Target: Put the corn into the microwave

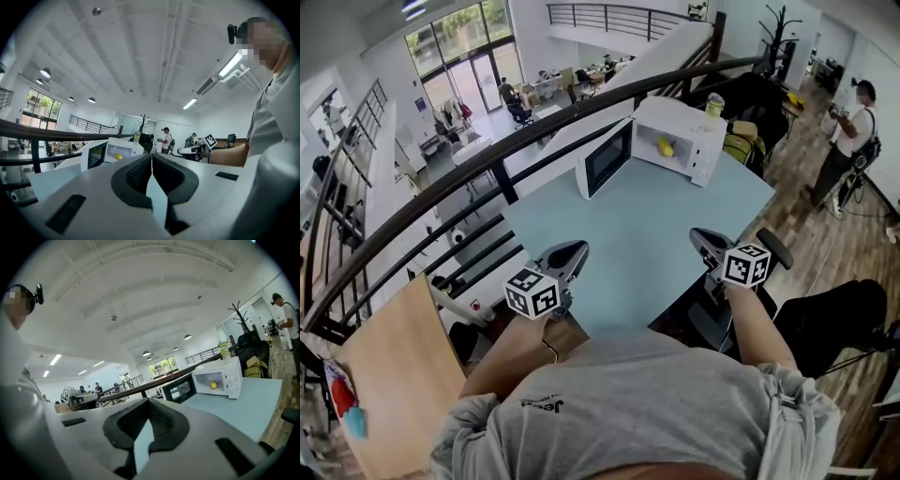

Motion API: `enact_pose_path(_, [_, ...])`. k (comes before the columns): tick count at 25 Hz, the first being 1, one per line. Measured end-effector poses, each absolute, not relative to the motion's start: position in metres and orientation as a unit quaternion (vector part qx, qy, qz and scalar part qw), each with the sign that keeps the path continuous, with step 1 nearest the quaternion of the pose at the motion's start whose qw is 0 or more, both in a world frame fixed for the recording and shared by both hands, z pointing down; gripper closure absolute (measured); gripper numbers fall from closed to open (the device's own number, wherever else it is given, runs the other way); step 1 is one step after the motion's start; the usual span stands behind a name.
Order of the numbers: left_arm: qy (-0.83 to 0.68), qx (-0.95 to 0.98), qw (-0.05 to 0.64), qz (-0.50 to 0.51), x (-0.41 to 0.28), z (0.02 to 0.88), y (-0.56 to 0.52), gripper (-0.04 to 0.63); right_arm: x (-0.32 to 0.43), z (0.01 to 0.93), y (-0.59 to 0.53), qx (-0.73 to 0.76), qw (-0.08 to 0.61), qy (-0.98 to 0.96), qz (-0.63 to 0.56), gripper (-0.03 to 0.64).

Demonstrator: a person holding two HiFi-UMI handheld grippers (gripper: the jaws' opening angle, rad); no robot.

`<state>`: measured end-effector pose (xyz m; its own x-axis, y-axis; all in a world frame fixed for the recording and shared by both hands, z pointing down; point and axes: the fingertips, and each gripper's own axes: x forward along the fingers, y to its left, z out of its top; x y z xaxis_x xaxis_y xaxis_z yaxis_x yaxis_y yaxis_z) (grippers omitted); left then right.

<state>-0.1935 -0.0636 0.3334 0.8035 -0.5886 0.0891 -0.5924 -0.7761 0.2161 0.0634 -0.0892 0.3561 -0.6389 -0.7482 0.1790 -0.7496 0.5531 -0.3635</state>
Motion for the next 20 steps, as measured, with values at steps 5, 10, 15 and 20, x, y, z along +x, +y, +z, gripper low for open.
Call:
enact_pose_path(5, [-0.331, 0.934, 0.136, -0.001, -0.162, 0.346, -0.039, 0.571, 0.090, 0.365, -0.061, 0.391, 0.011, -0.894, 0.216, 0.598])
enact_pose_path(10, [-0.331, 0.934, 0.132, -0.021, -0.102, 0.336, -0.025, 0.571, 0.147, 0.364, -0.035, 0.379, 0.028, -0.900, 0.212, 0.598])
enact_pose_path(15, [-0.325, 0.938, 0.120, -0.017, -0.046, 0.331, -0.014, 0.571, 0.200, 0.366, -0.021, 0.381, 0.011, -0.898, 0.220, 0.598])
enact_pose_path(20, [-0.334, 0.935, 0.115, -0.003, -0.031, 0.330, -0.011, 0.571, 0.224, 0.365, -0.021, 0.381, -0.010, -0.898, 0.219, 0.598])
